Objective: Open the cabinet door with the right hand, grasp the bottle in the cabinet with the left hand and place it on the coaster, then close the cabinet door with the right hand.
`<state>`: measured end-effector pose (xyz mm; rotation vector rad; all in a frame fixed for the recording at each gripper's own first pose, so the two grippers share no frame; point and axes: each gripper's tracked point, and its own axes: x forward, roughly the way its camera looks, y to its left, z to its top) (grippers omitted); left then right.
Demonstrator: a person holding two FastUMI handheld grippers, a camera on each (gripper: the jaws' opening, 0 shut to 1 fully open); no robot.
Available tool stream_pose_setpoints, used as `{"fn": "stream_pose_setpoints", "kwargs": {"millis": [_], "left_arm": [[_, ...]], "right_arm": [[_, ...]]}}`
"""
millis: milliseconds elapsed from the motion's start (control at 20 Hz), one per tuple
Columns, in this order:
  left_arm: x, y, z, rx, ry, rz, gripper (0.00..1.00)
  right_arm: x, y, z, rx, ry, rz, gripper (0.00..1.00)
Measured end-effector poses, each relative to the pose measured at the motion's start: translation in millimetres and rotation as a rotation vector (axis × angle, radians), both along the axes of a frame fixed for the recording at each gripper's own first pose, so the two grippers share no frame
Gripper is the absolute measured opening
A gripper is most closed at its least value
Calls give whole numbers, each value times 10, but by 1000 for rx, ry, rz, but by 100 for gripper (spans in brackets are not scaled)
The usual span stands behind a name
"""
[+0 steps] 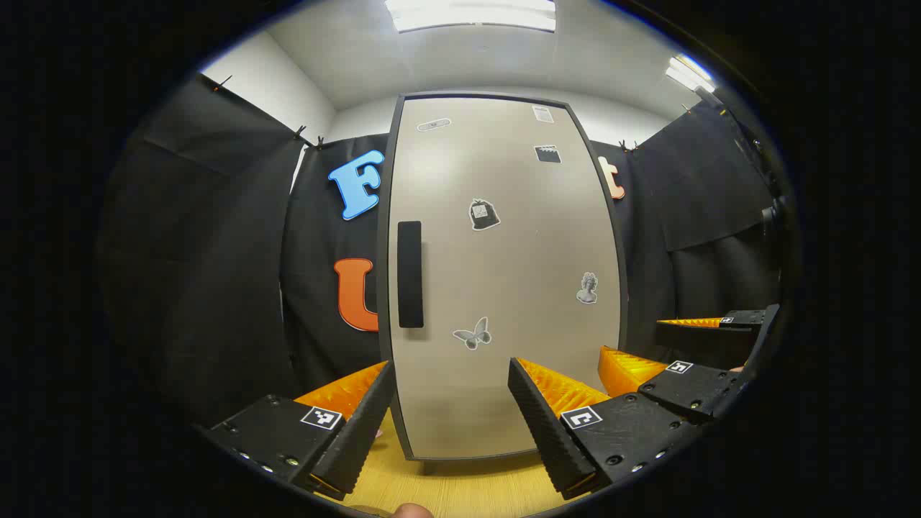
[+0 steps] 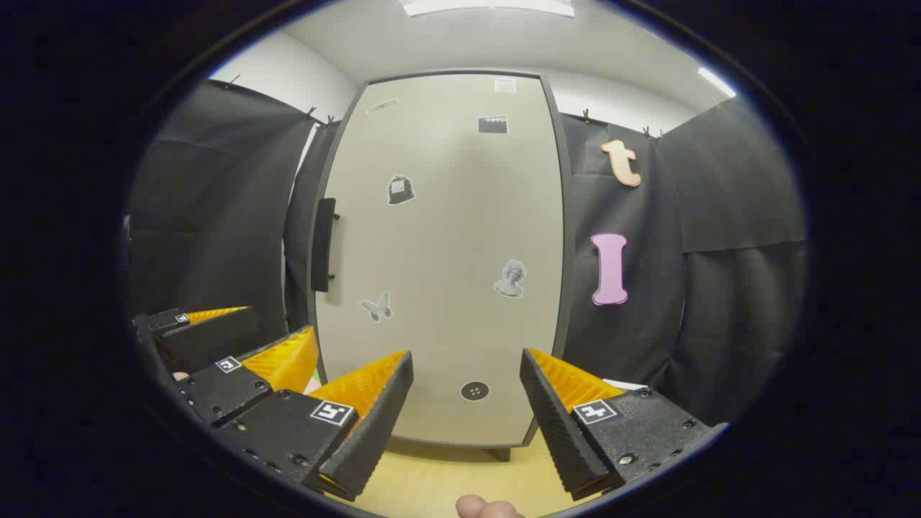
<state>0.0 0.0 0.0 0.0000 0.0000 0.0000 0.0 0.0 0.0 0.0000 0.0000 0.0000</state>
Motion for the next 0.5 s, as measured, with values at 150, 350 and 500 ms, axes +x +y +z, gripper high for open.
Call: {"fn": "stream_pose_setpoints", "kwargs": {"millis": [150,350,500], "left_arm": [[12,-15,-39,4,23,-5,94],[47,-18,-26,12,25,-10,94],[55,-28,-43,9,31,-13,94]], "right_arm": [[23,-5,-9,1,6,-2,96],[27,-13,7,6,7,-4,94],[36,-5,22,8,5,-6,94]]}}
